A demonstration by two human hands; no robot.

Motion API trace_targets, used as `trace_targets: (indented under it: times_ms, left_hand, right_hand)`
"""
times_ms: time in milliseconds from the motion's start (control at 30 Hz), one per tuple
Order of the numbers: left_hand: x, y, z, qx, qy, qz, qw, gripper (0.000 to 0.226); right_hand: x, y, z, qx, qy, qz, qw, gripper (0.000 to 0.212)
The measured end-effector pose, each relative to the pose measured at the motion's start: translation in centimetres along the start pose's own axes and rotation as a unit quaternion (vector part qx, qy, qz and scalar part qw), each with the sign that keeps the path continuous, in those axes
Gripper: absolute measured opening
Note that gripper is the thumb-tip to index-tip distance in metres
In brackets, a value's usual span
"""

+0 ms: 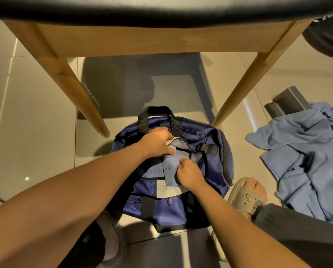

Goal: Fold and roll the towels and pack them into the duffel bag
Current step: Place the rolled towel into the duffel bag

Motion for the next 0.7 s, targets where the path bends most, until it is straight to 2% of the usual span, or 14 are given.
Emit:
trace_targets:
  times_ms: [33,133,233,300,433,533,667,700]
  left_hand:
    - [0.1,0.2,0.3,-0.029,0.017,0.000,0.999,0.056]
    - [0.7,1.1,1.2,-0.070,0.039,0.016,0.997,0.068]
    - [0.9,1.8,1.5,-0.084,0.045,0.024,0.995,0.084]
    - [0.9,1.7,1.4,-0.088,0.047,0.000,0.995,0.093]
    - [0.9,1.5,1.3,-0.093,0.052,-0.034,0.994,0.104]
    - [1.3,1.9,1.7,-0.090,0.041,-0.009,0.995,0.099]
    - [1.2,2.1,1.9,-0.089,0.033,0.003,0.995,0.095]
    - [1.3,2.0,1.9,-0.089,0.032,0.005,0.996,0.095]
  right_hand:
    - [0.5,-0.2,0.0,0.068,-0.001,-0.034,0.997,0.013]
    - [1.8,-0.7,-0.4,0.236,-0.005,-0.102,0.967,0.029]
    - [2.3,-0.8,-0.5,0.308,-0.006,-0.121,0.944,0.035]
    - [2.6,-0.8,-0.2,0.327,-0.007,-0.117,0.938,0.033]
    - [3.6,-1.3,0.2,0.293,-0.018,-0.054,0.954,0.028]
    - [4.7,-1.6,0.7,0.238,-0.028,-0.008,0.971,0.023]
    - [6.2,-1.9,1.4,0.139,-0.063,0.012,0.988,0.009]
    - [6.3,-2.0,1.6,0.109,-0.066,0.012,0.992,0.011]
Point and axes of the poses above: each hand's wrist, its own x-axis away from the middle knuckle, its own y-axis out of the palm, z = x × y, the point moved 4 cm from there along -x, towards the middle knuckle, and after that the axes turned 15 degrees about -x, right-handed, at the moved point
